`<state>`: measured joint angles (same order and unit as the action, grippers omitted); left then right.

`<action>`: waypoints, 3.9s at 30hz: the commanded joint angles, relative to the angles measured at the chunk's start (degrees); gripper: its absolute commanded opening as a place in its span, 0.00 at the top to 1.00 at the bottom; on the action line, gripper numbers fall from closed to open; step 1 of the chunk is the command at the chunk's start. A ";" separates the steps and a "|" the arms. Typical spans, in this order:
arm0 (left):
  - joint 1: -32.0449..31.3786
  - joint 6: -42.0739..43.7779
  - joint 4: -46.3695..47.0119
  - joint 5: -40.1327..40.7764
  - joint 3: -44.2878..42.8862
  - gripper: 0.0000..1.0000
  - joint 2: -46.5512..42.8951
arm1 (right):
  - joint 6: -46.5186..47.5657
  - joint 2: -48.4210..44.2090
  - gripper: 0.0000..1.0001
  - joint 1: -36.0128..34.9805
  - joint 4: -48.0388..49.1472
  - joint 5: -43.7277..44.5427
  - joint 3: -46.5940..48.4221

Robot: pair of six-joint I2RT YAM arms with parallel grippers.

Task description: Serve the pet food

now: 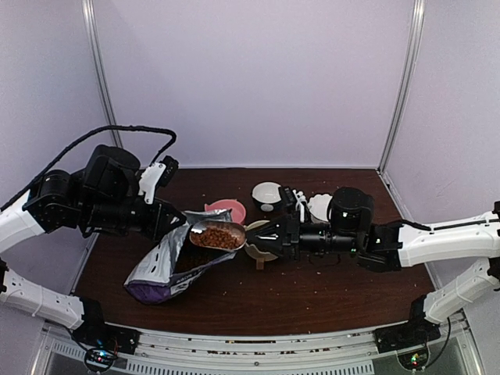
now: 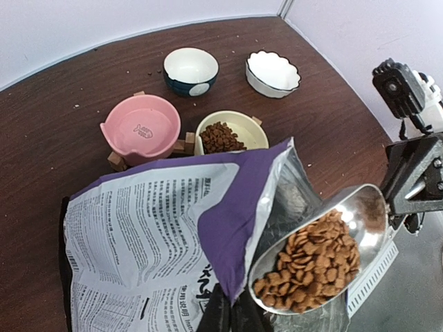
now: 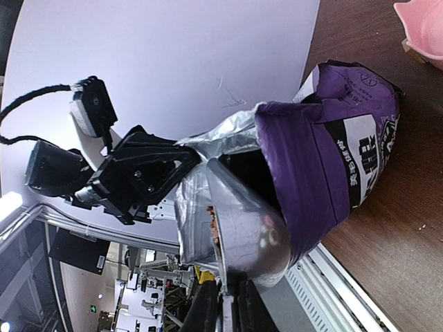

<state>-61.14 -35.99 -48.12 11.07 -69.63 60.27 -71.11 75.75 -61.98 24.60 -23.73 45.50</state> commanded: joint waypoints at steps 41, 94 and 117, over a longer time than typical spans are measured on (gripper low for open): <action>9.29 -2.28 7.64 3.27 4.79 1.00 -4.84 | 4.08 -12.07 1.00 20.80 -3.35 7.97 -18.04; 9.29 -2.42 8.11 1.93 6.37 1.00 -4.76 | 25.11 -3.51 1.00 20.93 -36.95 14.21 3.70; 9.24 -0.88 10.50 -1.11 6.94 1.00 -5.29 | 43.97 -3.42 1.00 16.15 -50.01 21.19 16.54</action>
<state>-52.53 -38.13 -40.34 11.20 -63.94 55.70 -29.61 77.25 -45.30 -25.19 -4.97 60.84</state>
